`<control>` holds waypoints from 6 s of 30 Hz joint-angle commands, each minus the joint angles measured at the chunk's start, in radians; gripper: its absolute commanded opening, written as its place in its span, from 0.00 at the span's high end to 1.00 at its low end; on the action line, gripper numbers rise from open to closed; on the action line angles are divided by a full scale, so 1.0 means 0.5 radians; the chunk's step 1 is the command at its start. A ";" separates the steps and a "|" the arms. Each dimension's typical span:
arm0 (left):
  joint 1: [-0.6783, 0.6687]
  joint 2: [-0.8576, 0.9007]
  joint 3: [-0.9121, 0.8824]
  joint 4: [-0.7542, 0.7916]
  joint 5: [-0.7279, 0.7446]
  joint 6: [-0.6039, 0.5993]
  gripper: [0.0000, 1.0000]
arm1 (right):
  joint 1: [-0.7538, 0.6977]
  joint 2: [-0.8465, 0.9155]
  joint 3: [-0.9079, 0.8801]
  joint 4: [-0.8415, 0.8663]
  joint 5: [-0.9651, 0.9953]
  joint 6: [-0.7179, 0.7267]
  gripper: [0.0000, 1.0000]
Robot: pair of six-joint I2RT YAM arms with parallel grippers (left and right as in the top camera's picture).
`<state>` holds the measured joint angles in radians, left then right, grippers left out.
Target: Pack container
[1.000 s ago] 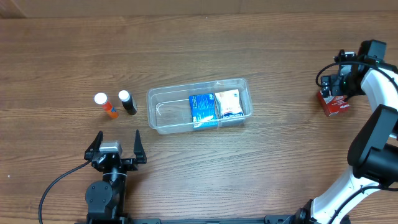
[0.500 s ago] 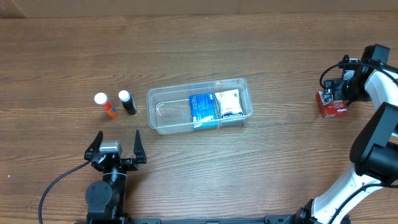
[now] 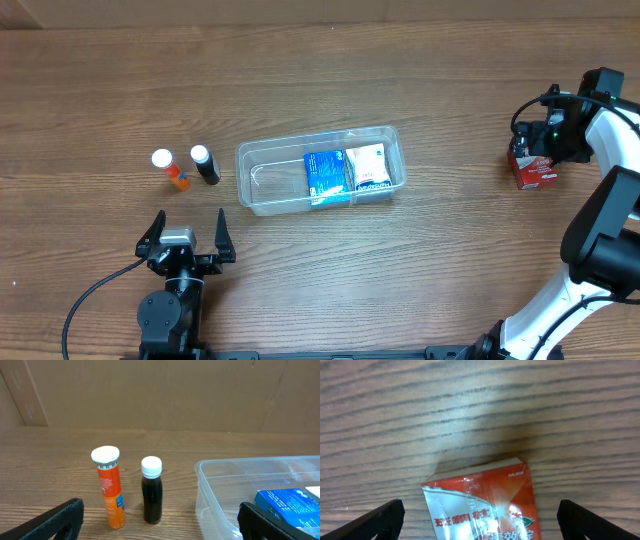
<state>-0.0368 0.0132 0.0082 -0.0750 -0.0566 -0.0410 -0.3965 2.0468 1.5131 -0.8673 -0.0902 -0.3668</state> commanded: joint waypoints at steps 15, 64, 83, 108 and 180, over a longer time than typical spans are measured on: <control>0.008 -0.014 -0.007 0.008 0.002 0.032 0.00 | 0.021 -0.072 -0.192 0.032 0.127 0.389 0.06; 0.008 -0.014 -0.007 0.008 0.002 0.032 0.00 | 2.233 -0.299 0.102 0.142 0.208 1.896 0.41; 0.008 -0.014 -0.007 0.008 0.002 0.032 0.00 | 2.149 -0.231 0.102 0.007 0.498 1.894 0.41; 0.008 -0.014 -0.007 0.008 0.002 0.032 0.00 | 2.129 -0.209 -0.043 0.079 0.394 1.879 0.36; 0.008 0.333 0.999 -0.340 -0.014 -0.317 0.00 | 0.607 -1.520 0.318 -0.627 0.439 1.662 0.00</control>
<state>-0.0368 0.0593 0.2722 -0.1360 0.0124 -0.1604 -0.0902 1.2858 1.6714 -1.1828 0.1341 0.4637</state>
